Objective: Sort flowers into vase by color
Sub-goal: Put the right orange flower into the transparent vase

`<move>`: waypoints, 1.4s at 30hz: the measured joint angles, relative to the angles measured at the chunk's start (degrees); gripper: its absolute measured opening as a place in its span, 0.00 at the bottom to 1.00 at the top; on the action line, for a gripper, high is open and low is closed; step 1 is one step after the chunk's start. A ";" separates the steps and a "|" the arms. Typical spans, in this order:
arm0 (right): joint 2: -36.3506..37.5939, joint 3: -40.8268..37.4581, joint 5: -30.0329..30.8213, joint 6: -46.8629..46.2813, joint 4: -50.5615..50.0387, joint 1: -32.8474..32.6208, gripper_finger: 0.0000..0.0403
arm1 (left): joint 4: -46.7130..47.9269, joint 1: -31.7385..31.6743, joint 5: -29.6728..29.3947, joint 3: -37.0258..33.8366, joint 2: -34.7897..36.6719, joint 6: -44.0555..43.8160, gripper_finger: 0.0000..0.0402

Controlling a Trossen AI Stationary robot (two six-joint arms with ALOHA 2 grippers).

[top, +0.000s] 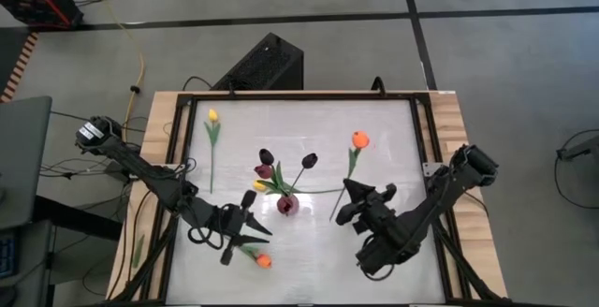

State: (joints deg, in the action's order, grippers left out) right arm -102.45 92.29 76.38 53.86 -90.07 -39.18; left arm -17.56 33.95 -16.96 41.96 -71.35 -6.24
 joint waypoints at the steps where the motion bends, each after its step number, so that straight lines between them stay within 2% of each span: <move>1: 0.40 -0.02 0.30 0.05 0.04 -0.03 0.05 | 0.01 0.02 -0.47 0.01 0.00 0.32 0.17; 8: 6.98 -0.27 1.12 -3.26 0.13 -4.96 0.05 | 0.07 -0.11 -1.32 0.01 0.00 4.06 0.17; 11: 10.34 -2.76 -2.38 -9.36 0.05 -6.83 0.05 | 0.74 -0.11 -1.27 0.01 0.00 4.37 0.17; 14: 13.36 -7.74 -2.63 -13.08 -0.04 -8.39 0.05 | 1.84 -0.11 -0.55 -0.01 0.00 4.50 0.17; 22: 17.85 -18.82 -0.05 -11.22 -0.02 -10.05 0.05 | 2.23 -1.77 -0.32 -0.01 0.00 3.57 0.17; 32: 18.07 -19.04 0.38 -5.62 0.05 -10.47 0.05 | 1.90 -5.48 -0.38 -0.01 0.00 2.47 0.17; 37: 17.75 -18.99 -2.52 -5.17 0.03 -8.03 0.05 | 1.16 -5.86 -0.36 -0.01 0.00 2.51 0.17; 42: 16.12 -18.99 -2.72 -2.73 0.01 -5.46 0.05 | 1.28 -5.86 -0.36 -0.01 0.00 2.52 0.17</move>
State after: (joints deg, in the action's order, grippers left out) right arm -86.33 73.30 73.66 51.13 -90.06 -44.64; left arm -16.28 28.10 -17.31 41.95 -71.35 -3.71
